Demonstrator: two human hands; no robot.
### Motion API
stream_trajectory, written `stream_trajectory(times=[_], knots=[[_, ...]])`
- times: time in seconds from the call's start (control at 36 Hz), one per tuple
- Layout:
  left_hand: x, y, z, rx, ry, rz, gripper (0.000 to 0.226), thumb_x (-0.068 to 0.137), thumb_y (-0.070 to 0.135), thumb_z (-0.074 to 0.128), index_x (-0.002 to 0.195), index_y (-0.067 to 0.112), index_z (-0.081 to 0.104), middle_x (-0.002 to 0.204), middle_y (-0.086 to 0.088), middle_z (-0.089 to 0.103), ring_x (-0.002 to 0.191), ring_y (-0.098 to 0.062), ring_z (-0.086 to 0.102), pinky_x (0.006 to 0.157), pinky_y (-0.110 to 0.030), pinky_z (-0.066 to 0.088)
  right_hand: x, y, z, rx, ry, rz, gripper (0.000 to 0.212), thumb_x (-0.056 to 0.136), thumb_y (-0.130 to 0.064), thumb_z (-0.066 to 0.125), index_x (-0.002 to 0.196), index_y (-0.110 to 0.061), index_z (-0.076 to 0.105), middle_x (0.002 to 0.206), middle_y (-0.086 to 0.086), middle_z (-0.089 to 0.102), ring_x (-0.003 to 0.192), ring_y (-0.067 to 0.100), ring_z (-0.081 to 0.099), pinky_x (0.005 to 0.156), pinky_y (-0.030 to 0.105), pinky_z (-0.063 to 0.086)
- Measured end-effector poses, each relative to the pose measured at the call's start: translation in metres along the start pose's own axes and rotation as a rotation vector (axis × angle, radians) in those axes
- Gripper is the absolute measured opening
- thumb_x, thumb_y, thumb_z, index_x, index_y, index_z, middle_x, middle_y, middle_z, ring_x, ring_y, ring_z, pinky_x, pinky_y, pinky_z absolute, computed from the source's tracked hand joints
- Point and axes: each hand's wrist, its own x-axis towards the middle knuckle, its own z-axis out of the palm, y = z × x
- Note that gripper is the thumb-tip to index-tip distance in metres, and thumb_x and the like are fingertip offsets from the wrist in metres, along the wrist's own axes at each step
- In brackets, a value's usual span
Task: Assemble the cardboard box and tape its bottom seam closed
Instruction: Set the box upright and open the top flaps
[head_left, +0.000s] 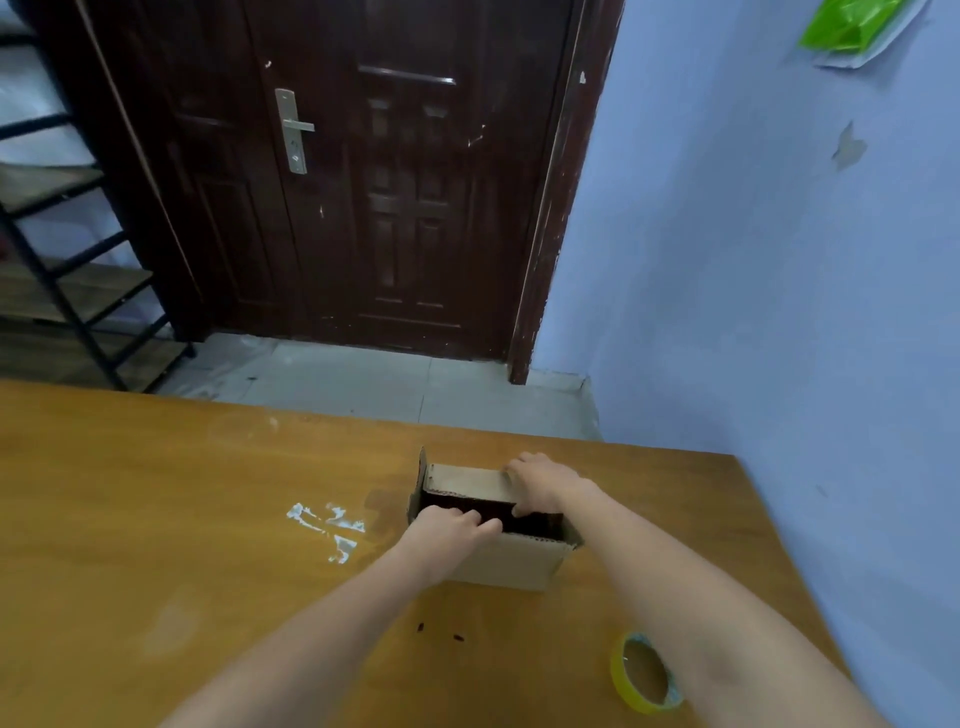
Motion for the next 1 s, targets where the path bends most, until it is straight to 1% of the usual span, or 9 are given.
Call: stream_trajectory(times=[0.14, 0.22, 0.36, 0.47, 0.56, 0.69, 0.78, 0.89, 1.0], knots=[[-0.009, 0.002, 0.013, -0.006, 0.039, 0.05, 0.076, 0.086, 0.0, 0.054, 0.146, 0.02, 0.013, 0.123, -0.011, 0.052, 0.095, -0.029, 0.056, 0.06, -0.036, 0.043, 0.009, -0.006, 0.008, -0.09, -0.011, -0.05, 0.065, 0.082, -0.029, 0.069, 0.136, -0.014, 0.037, 0.135, 0.008, 0.045, 0.121, 0.028, 0.047, 0.095, 0.042, 0.046], [-0.014, 0.005, 0.022, -0.013, 0.047, 0.066, 0.07, 0.092, 0.005, 0.046, 0.148, 0.022, 0.008, 0.141, -0.014, 0.042, 0.113, -0.033, 0.052, 0.083, -0.041, 0.047, 0.016, -0.006, 0.006, -0.066, 0.004, -0.053, 0.054, 0.083, -0.024, 0.065, 0.132, -0.013, 0.043, 0.13, 0.008, 0.05, 0.115, 0.027, 0.051, 0.092, 0.04, 0.048], [-0.021, 0.014, 0.035, -0.053, 0.068, 0.04, 0.059, 0.098, 0.026, 0.042, 0.147, 0.025, 0.009, 0.15, -0.014, 0.033, 0.134, -0.034, 0.037, 0.107, -0.047, 0.033, 0.022, 0.005, -0.007, 0.186, -0.101, 0.007, 0.055, 0.086, -0.019, 0.062, 0.138, -0.021, 0.045, 0.138, 0.004, 0.049, 0.124, 0.025, 0.046, 0.104, 0.04, 0.038], [-0.025, 0.017, 0.045, -0.07, 0.084, 0.035, 0.059, 0.101, 0.032, 0.034, 0.147, 0.031, -0.002, 0.156, -0.008, 0.02, 0.141, -0.032, 0.024, 0.112, -0.047, 0.023, 0.031, 0.012, -0.025, 0.327, -0.076, 0.035, 0.037, 0.094, -0.017, 0.051, 0.131, -0.014, 0.054, 0.138, 0.007, 0.051, 0.128, 0.026, 0.045, 0.107, 0.04, 0.034], [-0.029, 0.018, 0.049, -0.062, 0.096, 0.056, 0.061, 0.101, 0.034, 0.03, 0.146, 0.036, -0.011, 0.158, -0.004, 0.014, 0.144, -0.031, 0.017, 0.114, -0.048, 0.017, 0.038, 0.015, -0.027, 0.329, -0.046, 0.066, 0.036, 0.098, -0.02, 0.045, 0.133, -0.011, 0.052, 0.138, 0.01, 0.05, 0.127, 0.029, 0.046, 0.106, 0.04, 0.035], [-0.038, 0.023, 0.056, -0.037, 0.135, 0.052, 0.071, 0.097, 0.035, 0.04, 0.149, 0.033, -0.008, 0.158, -0.005, 0.017, 0.144, -0.032, 0.015, 0.113, -0.052, 0.012, 0.05, 0.015, -0.011, 0.237, 0.136, 0.138, 0.033, 0.101, -0.026, 0.036, 0.126, -0.013, 0.052, 0.128, 0.014, 0.057, 0.116, 0.031, 0.053, 0.102, 0.045, 0.038], [-0.04, 0.028, 0.062, -0.058, 0.129, 0.032, 0.079, 0.093, 0.036, 0.047, 0.149, 0.033, -0.009, 0.158, -0.006, 0.013, 0.145, -0.034, 0.006, 0.112, -0.055, 0.002, 0.058, 0.013, 0.003, 0.161, 0.264, 0.158, 0.035, 0.101, -0.02, 0.036, 0.134, -0.015, 0.044, 0.132, 0.013, 0.054, 0.125, 0.03, 0.047, 0.113, 0.054, 0.017], [-0.041, 0.03, 0.068, -0.068, 0.09, 0.014, 0.085, 0.092, 0.037, 0.048, 0.146, 0.035, -0.018, 0.157, -0.003, -0.011, 0.142, -0.032, -0.018, 0.108, -0.055, -0.015, 0.062, 0.008, 0.018, 0.137, 0.318, 0.136, 0.049, 0.1, -0.011, 0.033, 0.148, -0.015, 0.023, 0.149, 0.011, 0.036, 0.14, 0.029, 0.028, 0.117, 0.052, 0.007], [-0.038, 0.03, 0.078, -0.091, 0.036, 0.021, 0.09, 0.092, 0.035, 0.048, 0.142, 0.039, -0.025, 0.147, 0.005, -0.04, 0.135, -0.025, -0.039, 0.104, -0.049, -0.029, 0.06, 0.003, 0.03, 0.153, 0.239, 0.17, 0.06, 0.102, -0.036, 0.022, 0.151, -0.018, -0.007, 0.16, 0.006, 0.0, 0.147, 0.027, -0.005, 0.114, 0.052, -0.01]])
